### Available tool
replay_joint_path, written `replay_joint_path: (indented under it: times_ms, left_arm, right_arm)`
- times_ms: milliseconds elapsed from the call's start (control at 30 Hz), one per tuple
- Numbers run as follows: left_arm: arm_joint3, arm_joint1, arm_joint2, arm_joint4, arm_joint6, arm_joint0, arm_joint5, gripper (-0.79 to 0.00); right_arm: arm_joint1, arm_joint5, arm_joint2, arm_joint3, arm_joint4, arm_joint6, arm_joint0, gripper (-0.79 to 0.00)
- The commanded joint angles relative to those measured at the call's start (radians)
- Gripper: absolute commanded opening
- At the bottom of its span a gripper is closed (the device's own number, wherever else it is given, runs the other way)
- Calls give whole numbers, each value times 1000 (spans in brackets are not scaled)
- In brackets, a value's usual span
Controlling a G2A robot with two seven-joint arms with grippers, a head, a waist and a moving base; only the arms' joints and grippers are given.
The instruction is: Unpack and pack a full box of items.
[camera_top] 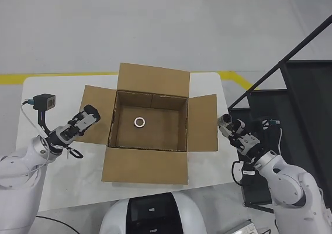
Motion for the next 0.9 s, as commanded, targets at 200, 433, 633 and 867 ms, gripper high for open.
replay_joint_path:
  times_ms: [200,433,633,867]
  left_arm:
    - [0,0,0,0,0,0,0,0]
    - [0,0,0,0,0,0,0,0]
    - [0,0,0,0,0,0,0,0]
    - [0,0,0,0,0,0,0,0]
  right_arm:
    - [0,0,0,0,0,0,0,-785]
    - [0,0,0,0,0,0,0,-785]
    - [0,0,0,0,0,0,0,-785]
    - [1,69,6,43,-19,-2,-19,-785]
